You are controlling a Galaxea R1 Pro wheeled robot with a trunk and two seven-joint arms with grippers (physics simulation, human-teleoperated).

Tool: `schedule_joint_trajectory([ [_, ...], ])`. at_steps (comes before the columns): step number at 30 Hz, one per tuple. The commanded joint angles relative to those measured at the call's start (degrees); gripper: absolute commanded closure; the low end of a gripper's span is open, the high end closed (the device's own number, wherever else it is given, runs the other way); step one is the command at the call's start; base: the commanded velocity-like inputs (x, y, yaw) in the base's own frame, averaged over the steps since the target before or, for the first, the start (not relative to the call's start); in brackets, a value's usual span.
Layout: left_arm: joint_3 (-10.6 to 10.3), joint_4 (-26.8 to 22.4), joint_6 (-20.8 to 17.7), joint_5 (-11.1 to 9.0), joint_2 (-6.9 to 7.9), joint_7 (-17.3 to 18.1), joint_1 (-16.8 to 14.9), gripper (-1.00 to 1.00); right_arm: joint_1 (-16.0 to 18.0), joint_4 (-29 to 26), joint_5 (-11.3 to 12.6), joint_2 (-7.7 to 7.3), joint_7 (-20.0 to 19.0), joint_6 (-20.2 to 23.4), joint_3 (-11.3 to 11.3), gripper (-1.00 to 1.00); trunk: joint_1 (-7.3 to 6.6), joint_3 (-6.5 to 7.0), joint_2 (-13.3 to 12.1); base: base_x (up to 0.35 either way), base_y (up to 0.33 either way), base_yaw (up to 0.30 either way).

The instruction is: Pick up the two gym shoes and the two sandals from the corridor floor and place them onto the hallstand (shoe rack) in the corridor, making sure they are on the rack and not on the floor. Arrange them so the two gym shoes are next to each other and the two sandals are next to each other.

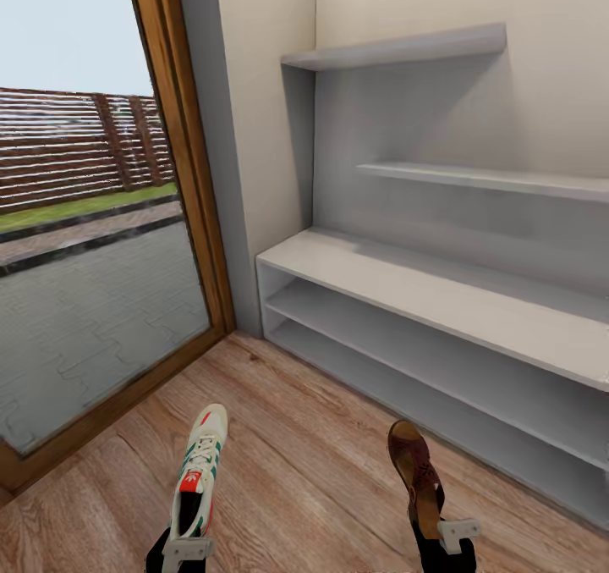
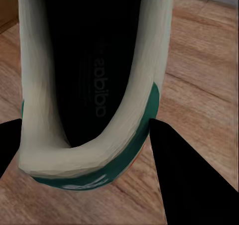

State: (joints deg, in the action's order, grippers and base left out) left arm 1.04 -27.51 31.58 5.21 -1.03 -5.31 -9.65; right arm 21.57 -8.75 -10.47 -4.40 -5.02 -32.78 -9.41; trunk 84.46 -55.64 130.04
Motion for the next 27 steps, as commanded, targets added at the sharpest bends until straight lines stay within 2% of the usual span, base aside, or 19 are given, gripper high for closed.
schedule_joint_trajectory([
  [1, 0.10, 0.00, 0.14, 0.68, -0.03, -0.49, -0.02, 1.00, 0.05, 0.05, -0.25, 0.01, -0.43, -0.17, -0.52, 1.00, -0.01, -0.05, 0.02, 0.000, 0.000, -0.264],
  [13, 0.10, 0.00, 0.14, 0.45, 0.02, -0.53, -0.02, 1.00, 0.05, 0.05, -0.25, 0.01, -0.52, -0.17, -0.52, 1.00, -0.01, 0.04, 0.02, -0.145, 0.119, -0.264],
  [27, 0.10, 0.00, 0.14, 0.37, 0.06, -0.55, -0.02, 1.00, 0.05, 0.05, -0.25, 0.01, -0.52, -0.17, -0.52, 1.00, -0.01, 0.52, 0.02, -0.011, 0.010, -0.279],
])
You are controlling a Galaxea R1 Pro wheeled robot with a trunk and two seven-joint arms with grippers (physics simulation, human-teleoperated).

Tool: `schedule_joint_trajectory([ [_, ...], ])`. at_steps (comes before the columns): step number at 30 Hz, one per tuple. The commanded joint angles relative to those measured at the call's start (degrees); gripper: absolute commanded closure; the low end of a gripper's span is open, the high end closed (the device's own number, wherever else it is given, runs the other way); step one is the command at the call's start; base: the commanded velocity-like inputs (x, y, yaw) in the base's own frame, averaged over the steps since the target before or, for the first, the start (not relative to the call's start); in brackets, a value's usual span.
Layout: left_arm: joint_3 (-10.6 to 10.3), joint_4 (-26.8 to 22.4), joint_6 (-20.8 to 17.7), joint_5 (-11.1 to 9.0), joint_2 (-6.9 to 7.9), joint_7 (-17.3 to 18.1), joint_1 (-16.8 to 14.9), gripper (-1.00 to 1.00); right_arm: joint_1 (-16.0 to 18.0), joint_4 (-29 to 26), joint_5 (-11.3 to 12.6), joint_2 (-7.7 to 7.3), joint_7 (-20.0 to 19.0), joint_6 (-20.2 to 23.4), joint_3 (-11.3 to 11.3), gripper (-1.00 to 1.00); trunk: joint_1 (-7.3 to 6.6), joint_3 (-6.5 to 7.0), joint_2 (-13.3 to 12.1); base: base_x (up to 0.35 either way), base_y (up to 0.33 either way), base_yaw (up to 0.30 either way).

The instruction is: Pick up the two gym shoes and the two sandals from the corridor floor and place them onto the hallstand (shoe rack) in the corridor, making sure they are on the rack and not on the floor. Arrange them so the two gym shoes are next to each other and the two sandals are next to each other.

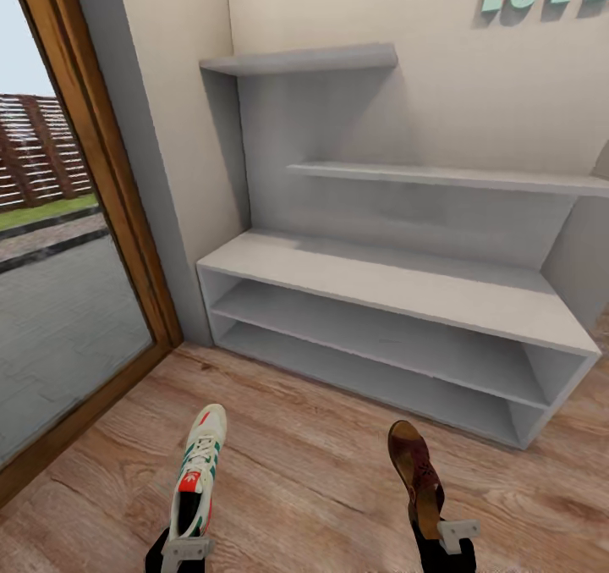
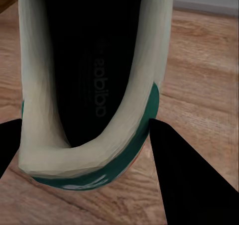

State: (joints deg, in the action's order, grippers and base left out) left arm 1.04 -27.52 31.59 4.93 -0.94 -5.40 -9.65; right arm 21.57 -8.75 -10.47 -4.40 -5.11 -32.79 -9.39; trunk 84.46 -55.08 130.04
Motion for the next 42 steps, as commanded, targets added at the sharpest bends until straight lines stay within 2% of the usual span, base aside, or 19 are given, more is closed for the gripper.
schedule_joint_trajectory([
  [1, 0.10, 0.01, 0.14, 0.67, -0.04, -0.46, -0.01, 1.00, 0.03, 0.05, -0.25, 0.01, -0.43, -0.17, -0.54, 1.00, -0.01, -0.01, 0.02, 0.000, 0.000, -0.281],
  [33, 0.10, 0.01, 0.10, 0.97, -0.20, -0.74, -0.01, 1.00, 0.04, 0.05, -0.25, 0.01, -0.43, -0.17, -0.54, 1.00, -0.01, 1.14, 0.02, 0.000, -0.001, -0.281],
  [42, 0.10, 0.01, 0.14, 0.96, -0.28, -1.01, -0.01, 1.00, 0.04, -0.01, -0.20, 0.01, -0.60, -0.23, -0.54, 1.00, -0.01, 1.26, 0.02, 0.080, -0.214, -0.139],
])
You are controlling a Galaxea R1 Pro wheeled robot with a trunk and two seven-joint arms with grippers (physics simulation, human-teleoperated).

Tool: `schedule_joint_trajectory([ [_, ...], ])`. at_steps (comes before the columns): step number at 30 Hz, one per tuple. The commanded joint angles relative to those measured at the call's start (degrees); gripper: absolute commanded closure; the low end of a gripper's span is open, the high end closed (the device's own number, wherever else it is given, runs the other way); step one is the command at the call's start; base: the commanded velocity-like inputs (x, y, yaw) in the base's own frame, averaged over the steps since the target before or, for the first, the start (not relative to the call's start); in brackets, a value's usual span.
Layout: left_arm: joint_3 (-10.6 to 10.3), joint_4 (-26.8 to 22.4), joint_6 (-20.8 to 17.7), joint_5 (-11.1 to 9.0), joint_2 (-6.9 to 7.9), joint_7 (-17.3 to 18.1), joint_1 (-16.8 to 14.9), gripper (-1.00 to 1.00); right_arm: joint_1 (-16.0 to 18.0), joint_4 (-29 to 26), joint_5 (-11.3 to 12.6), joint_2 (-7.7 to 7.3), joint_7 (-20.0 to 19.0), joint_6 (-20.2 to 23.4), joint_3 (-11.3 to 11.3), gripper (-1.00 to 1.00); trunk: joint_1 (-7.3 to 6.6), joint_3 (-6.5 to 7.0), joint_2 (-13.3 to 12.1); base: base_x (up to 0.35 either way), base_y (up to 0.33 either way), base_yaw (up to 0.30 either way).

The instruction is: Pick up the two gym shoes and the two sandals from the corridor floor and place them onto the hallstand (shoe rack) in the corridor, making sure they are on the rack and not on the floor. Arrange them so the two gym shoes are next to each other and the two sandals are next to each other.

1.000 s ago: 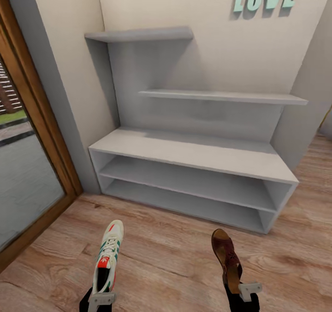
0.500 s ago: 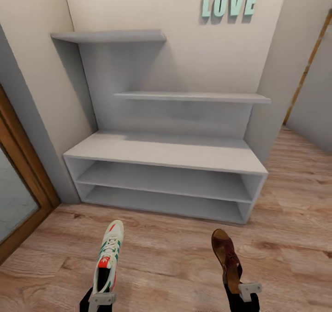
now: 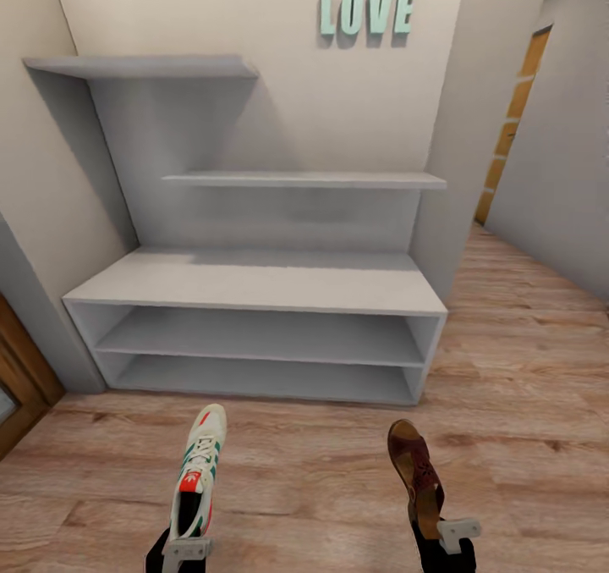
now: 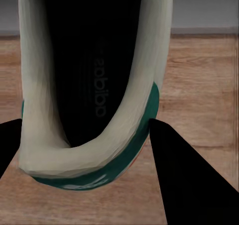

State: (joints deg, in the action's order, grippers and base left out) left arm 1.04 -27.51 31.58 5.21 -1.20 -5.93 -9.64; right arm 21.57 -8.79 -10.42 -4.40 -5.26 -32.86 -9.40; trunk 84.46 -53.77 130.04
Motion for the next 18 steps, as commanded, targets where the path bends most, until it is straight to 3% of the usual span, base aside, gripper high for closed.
schedule_joint_trajectory([
  [1, 0.10, 0.00, 0.14, 0.68, -0.03, -0.48, -0.02, 1.00, 0.04, 0.02, -0.25, 0.01, -0.49, -0.20, -0.53, 1.00, 0.00, -0.05, 0.02, 0.091, -0.251, -0.023],
  [18, 0.10, 0.00, 0.06, 0.53, -0.03, -0.49, -0.02, 1.00, 0.05, -0.08, -0.22, 0.02, -0.50, -0.34, -0.53, 1.00, 0.00, -0.04, 0.02, 0.089, -0.263, -0.002],
])
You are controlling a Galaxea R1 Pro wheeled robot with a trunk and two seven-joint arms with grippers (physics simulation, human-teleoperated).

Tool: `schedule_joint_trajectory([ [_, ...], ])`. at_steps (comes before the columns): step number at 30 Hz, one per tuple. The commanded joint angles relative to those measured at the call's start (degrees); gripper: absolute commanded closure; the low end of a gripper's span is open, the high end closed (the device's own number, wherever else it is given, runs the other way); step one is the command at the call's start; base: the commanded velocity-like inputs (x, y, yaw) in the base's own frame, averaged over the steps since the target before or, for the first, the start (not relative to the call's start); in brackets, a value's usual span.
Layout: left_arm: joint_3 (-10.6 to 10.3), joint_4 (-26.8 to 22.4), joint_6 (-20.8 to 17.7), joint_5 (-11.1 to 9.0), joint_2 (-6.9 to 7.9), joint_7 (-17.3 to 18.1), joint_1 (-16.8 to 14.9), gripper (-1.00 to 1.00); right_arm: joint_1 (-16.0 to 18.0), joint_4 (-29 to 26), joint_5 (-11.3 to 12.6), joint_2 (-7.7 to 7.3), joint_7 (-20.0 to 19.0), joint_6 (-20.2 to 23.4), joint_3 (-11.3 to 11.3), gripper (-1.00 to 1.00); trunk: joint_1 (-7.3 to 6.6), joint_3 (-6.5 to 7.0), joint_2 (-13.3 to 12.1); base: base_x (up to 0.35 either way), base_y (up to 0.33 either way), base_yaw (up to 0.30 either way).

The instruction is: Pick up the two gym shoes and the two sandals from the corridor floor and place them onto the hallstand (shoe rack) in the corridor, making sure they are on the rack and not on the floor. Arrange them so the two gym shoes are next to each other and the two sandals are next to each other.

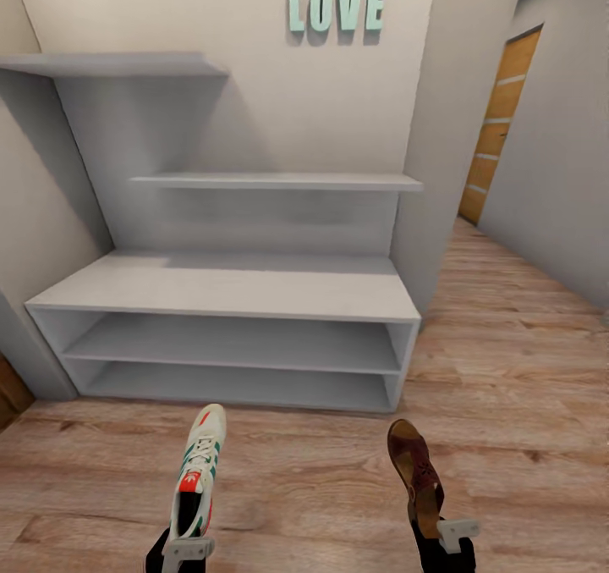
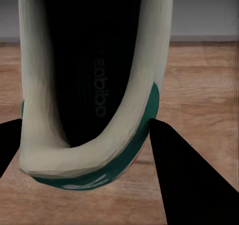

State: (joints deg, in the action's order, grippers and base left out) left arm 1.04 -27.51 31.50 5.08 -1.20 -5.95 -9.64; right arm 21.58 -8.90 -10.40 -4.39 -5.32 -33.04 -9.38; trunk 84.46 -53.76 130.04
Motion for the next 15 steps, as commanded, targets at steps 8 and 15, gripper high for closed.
schedule_joint_trajectory([
  [8, 0.10, -0.02, 0.14, 0.55, 0.05, -0.47, -0.03, 1.00, 0.01, 0.03, -0.24, 0.00, -0.40, -0.12, -0.55, 1.00, 0.00, -0.05, 0.02, 0.091, -0.265, 0.000],
  [15, 0.10, 0.00, 0.18, 0.55, 0.06, -0.47, -0.03, 1.00, 0.03, 0.03, -0.24, 0.00, -0.35, -0.10, -0.55, 1.00, 0.00, -0.05, 0.02, 0.100, -0.265, 0.000],
])
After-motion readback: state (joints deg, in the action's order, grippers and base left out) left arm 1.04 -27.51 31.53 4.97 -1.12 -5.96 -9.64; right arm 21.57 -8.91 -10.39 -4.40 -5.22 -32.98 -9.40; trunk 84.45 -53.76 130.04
